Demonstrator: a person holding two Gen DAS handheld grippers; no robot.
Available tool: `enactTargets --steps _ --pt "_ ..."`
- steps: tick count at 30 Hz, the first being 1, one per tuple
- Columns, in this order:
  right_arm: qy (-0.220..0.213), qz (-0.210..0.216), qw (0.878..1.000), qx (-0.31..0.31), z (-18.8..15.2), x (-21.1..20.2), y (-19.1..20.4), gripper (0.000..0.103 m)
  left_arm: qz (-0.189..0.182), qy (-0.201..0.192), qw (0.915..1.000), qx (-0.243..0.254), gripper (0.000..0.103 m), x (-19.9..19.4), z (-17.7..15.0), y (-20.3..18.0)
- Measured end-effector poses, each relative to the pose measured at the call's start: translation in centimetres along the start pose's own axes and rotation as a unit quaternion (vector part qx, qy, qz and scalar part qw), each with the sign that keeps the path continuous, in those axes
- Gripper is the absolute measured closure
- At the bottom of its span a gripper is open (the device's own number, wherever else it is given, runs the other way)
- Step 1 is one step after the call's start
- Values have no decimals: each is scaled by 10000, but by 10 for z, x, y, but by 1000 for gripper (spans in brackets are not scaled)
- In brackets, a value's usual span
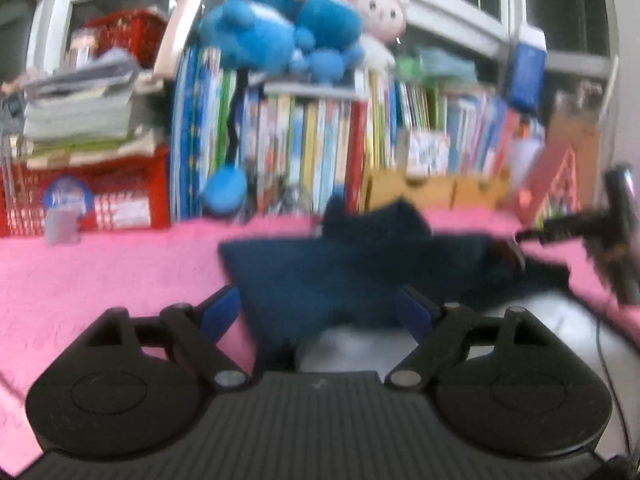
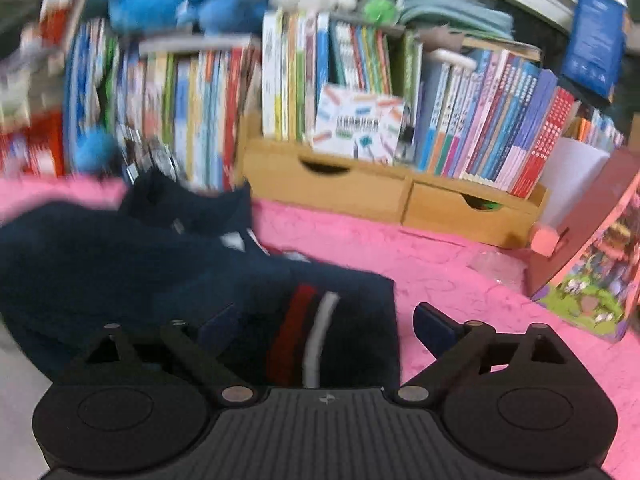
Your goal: Fold clothes
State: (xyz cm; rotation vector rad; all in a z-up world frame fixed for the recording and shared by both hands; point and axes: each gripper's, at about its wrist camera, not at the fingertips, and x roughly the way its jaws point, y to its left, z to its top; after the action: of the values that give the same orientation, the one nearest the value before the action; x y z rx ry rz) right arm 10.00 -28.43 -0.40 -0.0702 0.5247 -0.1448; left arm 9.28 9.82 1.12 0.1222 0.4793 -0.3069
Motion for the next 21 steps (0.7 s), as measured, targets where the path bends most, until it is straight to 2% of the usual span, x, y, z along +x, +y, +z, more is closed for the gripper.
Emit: enactTargets --steps 2,3,7,8,9,12,14,16,19,21 --pt "-93 413 9985 343 8 -9 6 1 143 77 9999 2 18 13 4 -8" --pt "-103 628 9969 467 10 -10 14 1 215 115 9997 2 22 20 6 -11" --pt "24 1049 9940 309 11 5 59 4 502 269 9984 6 49 46 14 -27" --pt "100 1118 9934 245 9 11 71 7 573 307 9979 6 50 52 16 -31" --pt "181 1225 9921 220 7 17 81 15 645 345 9973 7 52 59 18 -34" --pt "480 1600 9856 260 -2 35 107 31 641 407 9971 -71 52 63 18 -32" --pt "622 1538 9861 76 -11 44 121 32 616 442 9970 -131 51 63 17 -29" --pt "690 1286 9890 -248 -21 51 129 31 592 478 9969 -191 49 64 16 -26" --pt "705 881 9928 -408 -27 52 114 26 555 531 9967 -281 43 65 14 -22" --pt "702 608 9946 -470 -30 51 100 25 530 566 9964 -341 39 66 13 -19"
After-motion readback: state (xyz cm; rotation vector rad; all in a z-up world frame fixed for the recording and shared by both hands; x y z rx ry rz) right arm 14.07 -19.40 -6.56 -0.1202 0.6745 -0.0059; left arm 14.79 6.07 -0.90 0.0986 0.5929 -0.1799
